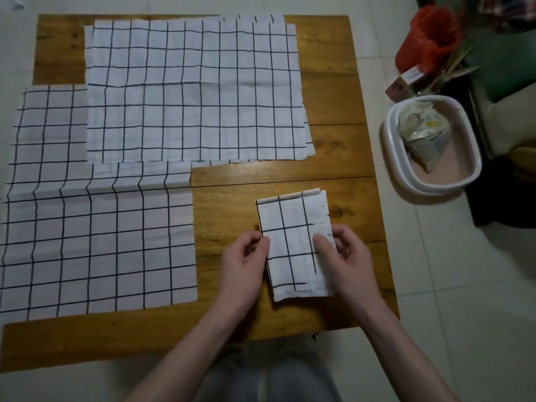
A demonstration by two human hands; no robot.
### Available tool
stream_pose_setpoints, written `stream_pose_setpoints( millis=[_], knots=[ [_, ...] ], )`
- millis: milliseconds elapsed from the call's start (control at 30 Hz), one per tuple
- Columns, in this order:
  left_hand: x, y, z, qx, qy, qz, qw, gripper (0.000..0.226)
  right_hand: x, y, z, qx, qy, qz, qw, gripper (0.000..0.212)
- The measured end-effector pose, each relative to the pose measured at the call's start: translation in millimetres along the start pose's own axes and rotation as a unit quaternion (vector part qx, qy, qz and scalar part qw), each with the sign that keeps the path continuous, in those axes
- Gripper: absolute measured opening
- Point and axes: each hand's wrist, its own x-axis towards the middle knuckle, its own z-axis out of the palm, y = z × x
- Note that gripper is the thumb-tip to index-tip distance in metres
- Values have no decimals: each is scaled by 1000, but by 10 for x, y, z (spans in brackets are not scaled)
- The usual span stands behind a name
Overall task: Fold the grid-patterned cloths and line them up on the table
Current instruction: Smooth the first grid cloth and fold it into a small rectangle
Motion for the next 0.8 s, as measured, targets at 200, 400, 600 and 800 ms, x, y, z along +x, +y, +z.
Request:
stream_pose_setpoints(
  millis=[200, 400, 600, 800],
  knots=[
    [-102, -11, 312, 5, 28, 15, 999, 12, -51, 189, -406, -118, 50, -7, 992, 13],
    [-172, -46, 721, -4, 79, 15, 997, 8, -35, 319, -758, -169, 78, -16, 982, 7],
    [-140, -153, 1020, 31, 96, 7, 995, 16, 99, 416, -1000, -203, 78, -21, 976, 7],
    [-34, -318, 1166, 83, 146, 2, 986, 16, 260, 562, -1060, -384, 81, -85, 916, 14]
  ],
)
